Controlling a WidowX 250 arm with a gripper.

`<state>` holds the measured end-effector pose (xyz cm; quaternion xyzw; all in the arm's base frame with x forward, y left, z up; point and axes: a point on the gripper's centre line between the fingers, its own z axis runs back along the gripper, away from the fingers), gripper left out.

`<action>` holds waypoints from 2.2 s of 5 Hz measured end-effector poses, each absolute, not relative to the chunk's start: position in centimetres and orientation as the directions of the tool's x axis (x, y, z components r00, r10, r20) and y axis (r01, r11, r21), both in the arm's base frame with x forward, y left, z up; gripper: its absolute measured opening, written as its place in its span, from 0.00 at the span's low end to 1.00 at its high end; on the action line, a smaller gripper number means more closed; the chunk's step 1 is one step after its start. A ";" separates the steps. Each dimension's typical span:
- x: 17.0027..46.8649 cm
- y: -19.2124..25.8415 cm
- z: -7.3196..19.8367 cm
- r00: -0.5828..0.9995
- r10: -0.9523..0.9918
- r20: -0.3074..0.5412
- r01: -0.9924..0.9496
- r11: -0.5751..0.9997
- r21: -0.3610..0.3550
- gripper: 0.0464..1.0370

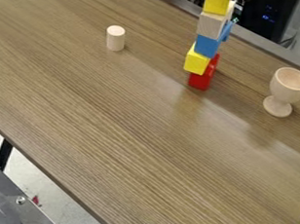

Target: Move the yellow cube and put it on top of the cylinder

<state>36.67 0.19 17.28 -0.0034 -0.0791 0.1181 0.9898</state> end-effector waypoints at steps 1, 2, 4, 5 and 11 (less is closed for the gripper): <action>36.7 0.3 17.2 0.960 0.233 0.154 -0.232 0.972 -0.027 0.96; 37.0 0.4 16.8 0.961 0.235 0.148 -0.233 0.972 -0.033 0.96; 37.5 0.8 15.8 0.964 0.234 0.127 -0.232 0.972 -0.026 0.96; 37.8 1.2 16.0 0.961 0.240 0.135 -0.238 0.971 -0.029 0.96; 38.3 2.6 15.8 0.945 0.289 0.152 -0.288 0.957 -0.027 0.53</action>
